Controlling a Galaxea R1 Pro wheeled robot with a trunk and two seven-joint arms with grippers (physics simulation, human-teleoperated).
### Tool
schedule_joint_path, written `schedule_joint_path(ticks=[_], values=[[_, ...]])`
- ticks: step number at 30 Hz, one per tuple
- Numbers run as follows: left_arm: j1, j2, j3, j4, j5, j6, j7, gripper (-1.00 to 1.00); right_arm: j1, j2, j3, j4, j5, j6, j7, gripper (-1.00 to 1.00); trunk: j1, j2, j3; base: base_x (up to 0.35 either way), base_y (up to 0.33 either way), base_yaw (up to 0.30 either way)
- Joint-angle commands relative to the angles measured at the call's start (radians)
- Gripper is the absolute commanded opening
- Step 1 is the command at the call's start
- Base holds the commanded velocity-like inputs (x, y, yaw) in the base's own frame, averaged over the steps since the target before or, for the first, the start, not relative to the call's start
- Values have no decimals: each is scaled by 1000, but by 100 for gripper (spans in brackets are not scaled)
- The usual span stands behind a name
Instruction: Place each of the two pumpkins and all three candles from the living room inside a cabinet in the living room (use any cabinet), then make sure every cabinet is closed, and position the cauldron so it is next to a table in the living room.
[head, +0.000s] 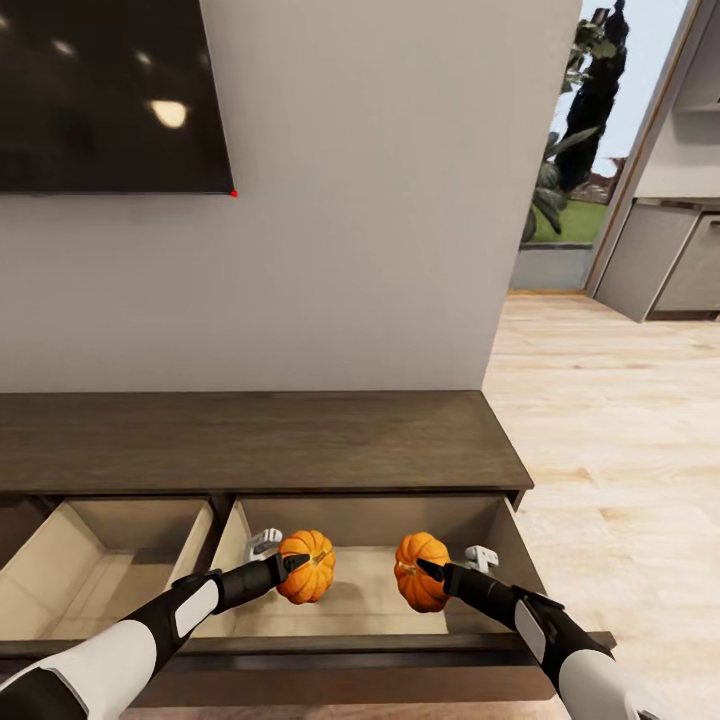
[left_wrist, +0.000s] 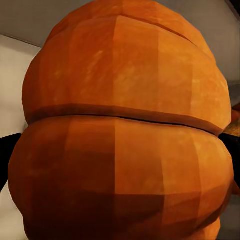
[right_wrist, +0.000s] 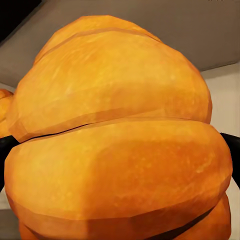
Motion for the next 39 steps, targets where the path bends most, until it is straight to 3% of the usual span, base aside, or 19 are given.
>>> schedule_joint_path(ticks=[1,5,8,19,30,39], values=[[0,2,2,0,0,0,0,-100,0,1,0,0,1,-2,-2,-100,0,0,0,104,0,0],[0,10,45,0,0,0,0,-100,0,3,1,1,2,-3,-4,-100,0,0,0,265,0,0],[0,11,56,0,0,0,0,-100,0,3,1,1,2,-3,-4,-100,0,0,0,238,0,0],[0,9,58,0,0,0,0,-100,0,1,0,4,-4,1,-3,-100,0,0,-15,12,0,0],[0,-17,56,16,-1,3,2,-100,-3,2,-6,4,-13,8,3,-100,0,0,-32,0,0,0],[0,-17,57,13,-1,6,2,-100,-3,3,-6,7,-13,8,2,-100,0,0,-46,0,0,0]])
